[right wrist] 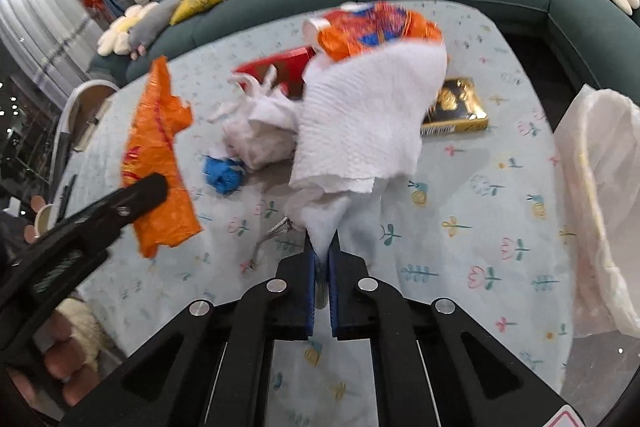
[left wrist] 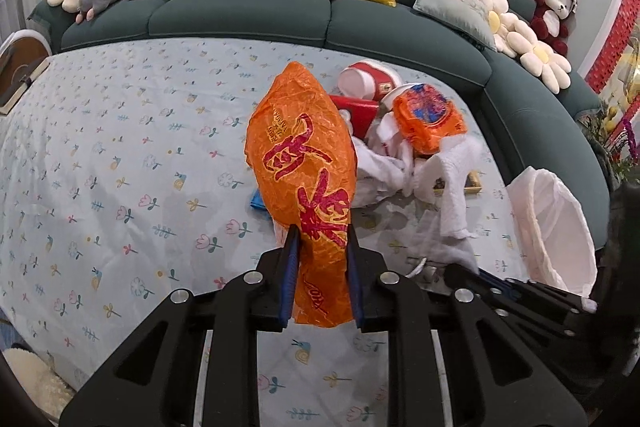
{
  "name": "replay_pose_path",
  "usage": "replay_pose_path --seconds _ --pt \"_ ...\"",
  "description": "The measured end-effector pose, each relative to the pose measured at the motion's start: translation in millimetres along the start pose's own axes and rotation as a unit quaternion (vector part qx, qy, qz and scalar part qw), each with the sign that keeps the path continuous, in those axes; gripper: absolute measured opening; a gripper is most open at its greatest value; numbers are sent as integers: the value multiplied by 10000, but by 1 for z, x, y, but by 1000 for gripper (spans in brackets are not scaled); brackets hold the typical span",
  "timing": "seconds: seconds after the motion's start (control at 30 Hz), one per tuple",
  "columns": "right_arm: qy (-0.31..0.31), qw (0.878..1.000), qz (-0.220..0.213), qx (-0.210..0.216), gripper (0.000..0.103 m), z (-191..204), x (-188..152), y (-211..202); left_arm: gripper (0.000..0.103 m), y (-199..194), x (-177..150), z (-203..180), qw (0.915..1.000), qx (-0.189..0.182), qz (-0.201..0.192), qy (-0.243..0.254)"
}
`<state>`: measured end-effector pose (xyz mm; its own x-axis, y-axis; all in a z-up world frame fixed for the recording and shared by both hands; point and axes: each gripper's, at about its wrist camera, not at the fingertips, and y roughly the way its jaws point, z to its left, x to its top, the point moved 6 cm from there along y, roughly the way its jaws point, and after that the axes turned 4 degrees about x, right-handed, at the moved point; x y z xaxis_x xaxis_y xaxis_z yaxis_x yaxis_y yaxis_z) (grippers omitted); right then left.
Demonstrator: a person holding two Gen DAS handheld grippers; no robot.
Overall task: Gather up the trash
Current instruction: 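Carry the orange bag with the left gripper into the white bin and release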
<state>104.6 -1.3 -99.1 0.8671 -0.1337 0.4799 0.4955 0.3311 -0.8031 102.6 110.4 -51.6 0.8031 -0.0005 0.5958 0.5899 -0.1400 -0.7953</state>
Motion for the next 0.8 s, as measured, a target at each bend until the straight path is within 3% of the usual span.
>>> replay_pose_path --seconds 0.27,0.47,0.8 --pt "111 9979 -582 265 6 -5 3 -59 21 -24 6 -29 9995 -170 -171 195" --pt "364 9922 -1171 217 6 -24 15 -100 21 -41 13 -73 9975 -373 -316 514" --pt "1103 9717 -1983 -661 6 -115 20 -156 21 -49 17 -169 9882 -908 -403 1165"
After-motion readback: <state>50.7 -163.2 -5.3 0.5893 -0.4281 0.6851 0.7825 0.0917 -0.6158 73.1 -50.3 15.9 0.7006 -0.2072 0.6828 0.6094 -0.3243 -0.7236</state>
